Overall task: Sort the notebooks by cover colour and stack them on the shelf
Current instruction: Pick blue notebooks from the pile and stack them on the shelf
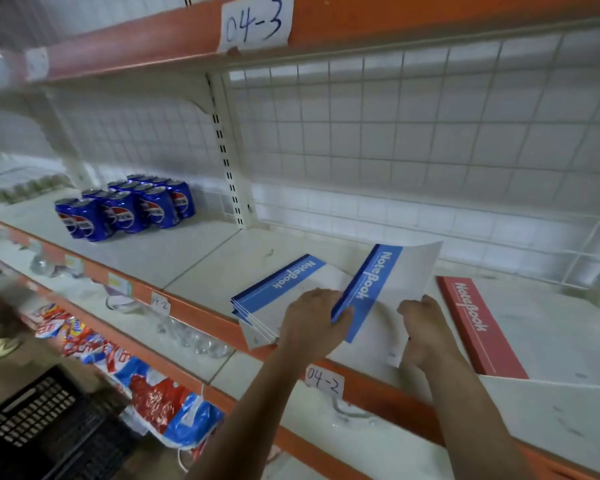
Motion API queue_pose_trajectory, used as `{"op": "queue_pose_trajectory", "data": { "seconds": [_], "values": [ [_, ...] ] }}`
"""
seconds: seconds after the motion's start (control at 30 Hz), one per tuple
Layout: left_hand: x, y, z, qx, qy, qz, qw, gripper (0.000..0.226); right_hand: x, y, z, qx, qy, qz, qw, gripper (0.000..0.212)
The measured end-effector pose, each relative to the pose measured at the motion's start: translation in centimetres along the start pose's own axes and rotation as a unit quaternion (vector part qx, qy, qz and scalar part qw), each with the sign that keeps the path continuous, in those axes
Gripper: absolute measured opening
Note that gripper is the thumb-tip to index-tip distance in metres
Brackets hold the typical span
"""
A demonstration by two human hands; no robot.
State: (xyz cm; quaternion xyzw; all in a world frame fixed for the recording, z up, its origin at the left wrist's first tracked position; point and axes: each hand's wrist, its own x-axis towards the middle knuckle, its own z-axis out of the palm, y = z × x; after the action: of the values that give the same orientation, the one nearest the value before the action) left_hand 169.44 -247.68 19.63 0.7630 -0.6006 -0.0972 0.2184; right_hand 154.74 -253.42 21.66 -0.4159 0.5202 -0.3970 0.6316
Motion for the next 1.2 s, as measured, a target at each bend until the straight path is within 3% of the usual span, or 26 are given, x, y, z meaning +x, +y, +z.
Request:
{"op": "queue_pose_trajectory", "data": {
  "seconds": [0.1, 0.27, 0.37, 0.47, 0.53, 0.6, 0.67, 0.73, 0.8, 0.87, 1.03, 1.2],
  "values": [
    [0.1, -2.4, 0.3, 0.201, -0.038, -0.118, 0.972, 0.046, -0.5, -0.8, -1.4, 0.009, 0.022, 0.001, 1.000, 0.030],
    [0.5, -1.8, -1.1, 0.204, 0.012, -0.035, 0.978, 0.029, -0.8, -0.6, -3.4, 0.021, 0.074, 0.017, 0.997, 0.020],
    [0.9, -0.1, -2.1, 0.209, 0.061, 0.000, 0.976, 0.028, -1.1, -0.1, -3.8, 0.030, 0.093, 0.030, 0.995, 0.028],
    [-0.1, 2.6, -2.1, 0.140, 0.081, 0.120, 0.980, 0.036, -1.8, 0.1, -3.0, 0.081, 0.067, 0.012, 0.994, 0.023],
    [-1.1, 4.7, -1.4, 0.056, 0.015, 0.202, 0.978, 0.048, -2.3, 0.1, -2.4, 0.091, 0.034, 0.006, 0.995, 0.029],
    [-1.8, 5.8, -1.3, -0.060, -0.087, 0.214, 0.971, 0.048, -2.4, 0.5, -2.3, 0.062, 0.039, -0.017, 0.997, 0.020],
    [-1.2, 5.2, -0.9, -0.086, -0.099, 0.171, 0.977, 0.045, -2.5, 0.8, -3.1, 0.035, 0.067, -0.024, 0.997, 0.023],
    [0.0, 3.4, -0.6, 0.081, -0.039, 0.072, 0.993, 0.044, -2.5, 1.0, -3.9, 0.014, 0.079, -0.001, 0.997, 0.027],
    [0.8, 1.4, -0.6, 0.224, -0.086, -0.096, 0.966, 0.066, -2.2, 1.1, -4.4, 0.014, 0.079, 0.019, 0.997, 0.027],
    [1.1, 0.2, -0.5, 0.244, -0.120, -0.182, 0.945, 0.070, -2.0, 1.3, -4.5, 0.024, 0.071, 0.023, 0.997, 0.029],
    [0.4, 1.4, -0.3, 0.272, -0.069, -0.062, 0.958, 0.027, -1.8, 1.5, -4.2, 0.033, 0.050, 0.024, 0.998, 0.028],
    [0.1, 5.7, -1.4, 0.219, -0.002, 0.082, 0.972, 0.023, -1.5, 1.5, -4.0, 0.090, 0.028, 0.016, 0.995, 0.022]
  ]
}}
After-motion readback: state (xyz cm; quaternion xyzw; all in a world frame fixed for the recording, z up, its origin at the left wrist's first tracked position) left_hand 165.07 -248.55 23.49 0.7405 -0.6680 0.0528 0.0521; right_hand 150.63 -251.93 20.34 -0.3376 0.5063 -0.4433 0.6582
